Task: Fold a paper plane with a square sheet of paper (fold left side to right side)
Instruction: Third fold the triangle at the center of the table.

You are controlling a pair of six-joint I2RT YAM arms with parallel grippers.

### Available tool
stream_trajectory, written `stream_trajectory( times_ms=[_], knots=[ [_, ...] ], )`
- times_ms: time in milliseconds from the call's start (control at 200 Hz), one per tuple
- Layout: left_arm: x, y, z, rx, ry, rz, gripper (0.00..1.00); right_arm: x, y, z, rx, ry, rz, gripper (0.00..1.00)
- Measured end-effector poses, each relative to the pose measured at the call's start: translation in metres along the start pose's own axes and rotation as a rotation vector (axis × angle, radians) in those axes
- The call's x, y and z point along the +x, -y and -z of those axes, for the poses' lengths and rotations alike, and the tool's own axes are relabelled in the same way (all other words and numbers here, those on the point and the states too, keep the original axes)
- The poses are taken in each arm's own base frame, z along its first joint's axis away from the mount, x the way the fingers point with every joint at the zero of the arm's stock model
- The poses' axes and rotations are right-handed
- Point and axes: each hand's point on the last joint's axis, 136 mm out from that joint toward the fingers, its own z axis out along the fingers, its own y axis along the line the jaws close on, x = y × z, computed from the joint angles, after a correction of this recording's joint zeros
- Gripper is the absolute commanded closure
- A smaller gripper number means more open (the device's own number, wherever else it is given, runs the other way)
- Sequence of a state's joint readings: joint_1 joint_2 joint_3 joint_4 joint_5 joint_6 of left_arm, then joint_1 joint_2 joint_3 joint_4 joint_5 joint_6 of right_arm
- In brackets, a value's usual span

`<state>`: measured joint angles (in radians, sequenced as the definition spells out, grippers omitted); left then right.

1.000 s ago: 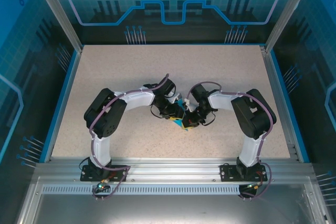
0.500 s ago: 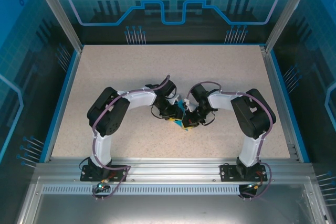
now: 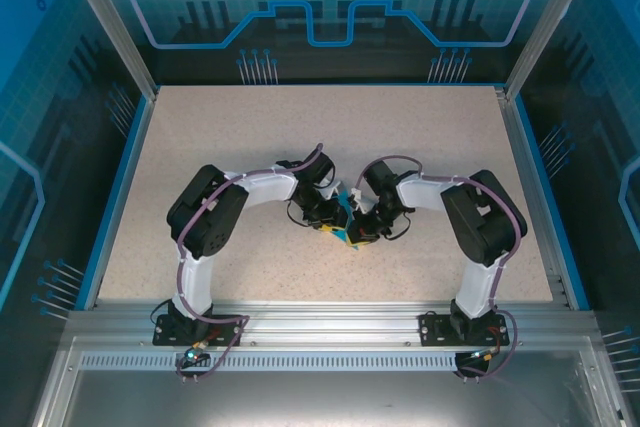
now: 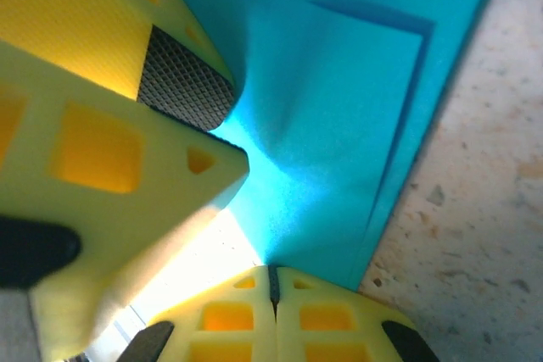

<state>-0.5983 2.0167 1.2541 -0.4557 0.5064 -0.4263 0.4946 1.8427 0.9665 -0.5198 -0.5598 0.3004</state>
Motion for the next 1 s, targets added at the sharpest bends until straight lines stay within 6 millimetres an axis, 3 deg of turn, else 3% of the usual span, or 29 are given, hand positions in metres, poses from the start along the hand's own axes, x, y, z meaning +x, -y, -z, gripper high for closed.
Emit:
stream_trajectory(
  times_ms=[230,490,635,996],
  knots=[
    [0.000,0.000,0.000,0.006,-0.003,-0.007,0.69,0.013,0.002,0.013,0.037,-0.001,-0.042,1.00],
    [-0.001,0.000,0.000,0.007,-0.002,-0.007,0.69,0.004,-0.017,0.024,-0.011,0.034,-0.059,1.00],
    [-0.001,0.000,0.000,0.007,-0.002,-0.007,0.69,-0.004,-0.016,0.017,-0.009,0.026,-0.065,1.00],
    [0.000,-0.001,0.000,0.005,-0.004,-0.006,0.69,0.004,0.002,0.002,0.039,-0.019,-0.106,1.00]
  ],
)
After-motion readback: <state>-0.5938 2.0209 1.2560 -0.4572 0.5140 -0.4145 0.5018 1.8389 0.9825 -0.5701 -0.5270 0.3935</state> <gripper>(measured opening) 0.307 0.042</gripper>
